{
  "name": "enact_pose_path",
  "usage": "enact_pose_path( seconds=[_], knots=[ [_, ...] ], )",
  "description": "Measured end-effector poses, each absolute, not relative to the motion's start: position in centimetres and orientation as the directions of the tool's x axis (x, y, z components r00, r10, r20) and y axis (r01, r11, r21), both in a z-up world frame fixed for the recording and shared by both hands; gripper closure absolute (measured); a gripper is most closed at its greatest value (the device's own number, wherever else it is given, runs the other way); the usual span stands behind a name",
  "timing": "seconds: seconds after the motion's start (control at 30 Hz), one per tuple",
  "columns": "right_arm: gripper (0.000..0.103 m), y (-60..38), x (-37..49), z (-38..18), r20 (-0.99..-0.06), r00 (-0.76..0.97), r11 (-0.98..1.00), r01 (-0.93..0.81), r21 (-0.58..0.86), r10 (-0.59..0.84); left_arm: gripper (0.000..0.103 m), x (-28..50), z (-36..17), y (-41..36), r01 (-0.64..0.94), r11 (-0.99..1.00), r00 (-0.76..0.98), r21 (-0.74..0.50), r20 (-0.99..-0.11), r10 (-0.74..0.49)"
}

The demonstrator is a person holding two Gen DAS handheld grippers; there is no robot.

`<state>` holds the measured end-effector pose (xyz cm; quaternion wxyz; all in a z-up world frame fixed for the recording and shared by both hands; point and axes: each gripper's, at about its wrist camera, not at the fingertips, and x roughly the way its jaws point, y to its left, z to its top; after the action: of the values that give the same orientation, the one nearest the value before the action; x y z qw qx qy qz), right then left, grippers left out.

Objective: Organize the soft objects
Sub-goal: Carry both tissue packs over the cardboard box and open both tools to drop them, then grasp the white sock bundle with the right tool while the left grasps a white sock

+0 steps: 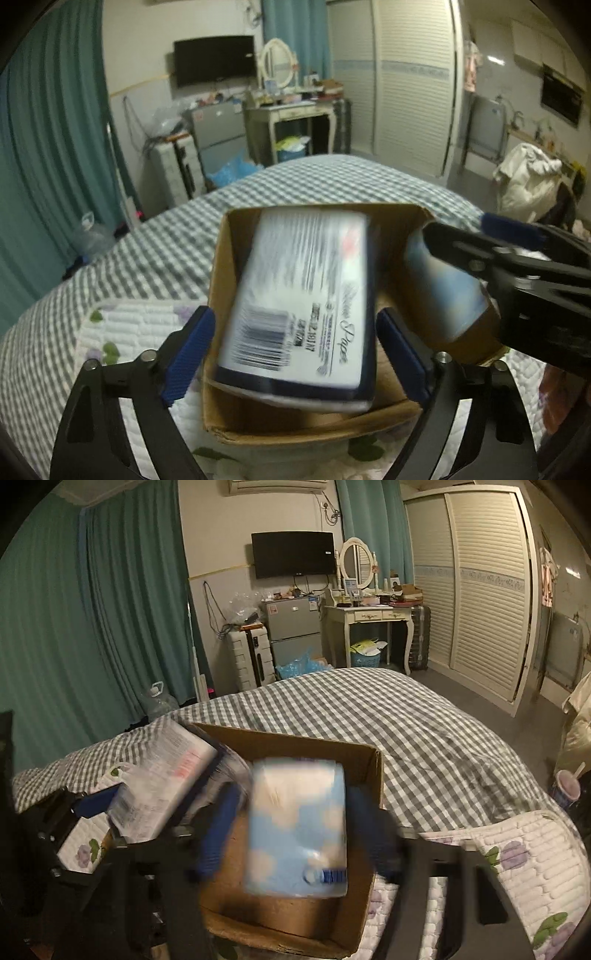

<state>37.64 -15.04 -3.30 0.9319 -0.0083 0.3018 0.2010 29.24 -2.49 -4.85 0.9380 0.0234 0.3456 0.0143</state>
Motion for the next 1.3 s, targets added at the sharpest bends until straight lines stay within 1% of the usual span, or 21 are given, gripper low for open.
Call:
enact_pose_path(
  seconds=[0.03, 0.17, 0.3, 0.4, 0.43, 0.53, 0.6, 0.67, 0.73, 0.83, 0.97, 1.03, 1.13, 1.2, 1.3],
  knots=[
    [0.023, -15.3, 37.4, -3.0, -0.555, 0.745, 0.920, -0.375, 0.111, 0.370, 0.012, 29.1, -4.7, -2.3, -0.017, 0.999, 0.757, 0.050, -0.652, 0.045],
    [0.023, -16.0, 35.5, -0.7, -0.537, 0.766, 0.928, -0.362, 0.094, 0.353, 0.012, 27.2, -2.2, -2.2, -0.037, 0.999, 0.765, 0.032, -0.642, 0.049],
    [0.022, -16.7, 32.3, 3.5, -0.502, 0.797, 0.934, -0.350, 0.068, 0.335, 0.012, 23.9, 2.4, -2.3, -0.046, 0.998, 0.809, 0.031, -0.586, 0.055],
    [0.022, -17.5, 28.4, 8.0, -0.460, 0.828, 0.939, -0.342, 0.041, 0.322, 0.012, 20.1, 6.7, -1.9, -0.059, 0.998, 0.848, 0.013, -0.528, 0.057],
    [0.021, -17.7, 27.0, 9.7, -0.444, 0.838, 0.939, -0.342, 0.026, 0.318, 0.012, 18.1, 8.7, -1.8, -0.060, 0.998, 0.863, 0.006, -0.502, 0.055],
    [0.014, -17.9, 22.9, 13.6, -0.408, 0.861, 0.939, -0.343, -0.023, 0.304, 0.012, 14.7, 12.0, -1.1, -0.069, 0.998, 0.892, 0.009, -0.448, 0.065],
    [0.009, -18.4, 20.0, 15.7, -0.381, 0.877, 0.940, -0.337, -0.056, 0.292, 0.007, 11.5, 14.0, -0.6, -0.087, 0.996, 0.910, 0.011, -0.405, 0.084],
    [0.000, -18.6, 17.1, 17.2, -0.353, 0.896, 0.943, -0.319, -0.091, 0.269, 0.006, 9.4, 14.9, -0.1, -0.090, 0.996, 0.917, 0.009, -0.388, 0.087],
    [0.000, -18.4, 14.6, 17.8, -0.331, 0.906, 0.938, -0.321, -0.128, 0.265, 0.006, 8.1, 14.9, 0.2, -0.087, 0.996, 0.918, 0.005, -0.388, 0.082],
    [0.000, -18.0, 12.0, 16.6, -0.347, 0.897, 0.927, -0.342, -0.154, 0.273, 0.006, 6.0, 13.6, 0.7, -0.087, 0.996, 0.912, 0.006, -0.401, 0.083],
    [0.000, -17.2, 10.0, 12.8, -0.410, 0.857, 0.903, -0.403, -0.153, 0.313, 0.006, 4.6, 9.6, 1.5, -0.111, 0.994, 0.897, 0.010, -0.429, 0.104],
    [0.000, -16.5, 10.1, 10.6, -0.440, 0.837, 0.890, -0.428, -0.156, 0.326, 0.006, 4.3, 7.7, 1.8, -0.116, 0.993, 0.888, 0.014, -0.447, 0.110],
    [0.000, -15.3, 11.0, 6.1, -0.498, 0.801, 0.870, -0.464, -0.166, 0.332, 0.006, 5.2, 3.5, 1.9, -0.138, 0.990, 0.857, 0.041, -0.496, 0.140],
    [0.000, -15.0, 11.9, 3.2, -0.534, 0.779, 0.864, -0.476, -0.165, 0.328, 0.006, 5.7, 1.7, 1.8, -0.138, 0.989, 0.842, 0.055, -0.519, 0.146],
    [0.000, -14.4, 14.5, -1.1, -0.608, 0.724, 0.861, -0.493, -0.128, 0.325, 0.006, 7.3, -1.8, 1.6, -0.133, 0.990, 0.816, 0.052, -0.561, 0.139]
  ],
)
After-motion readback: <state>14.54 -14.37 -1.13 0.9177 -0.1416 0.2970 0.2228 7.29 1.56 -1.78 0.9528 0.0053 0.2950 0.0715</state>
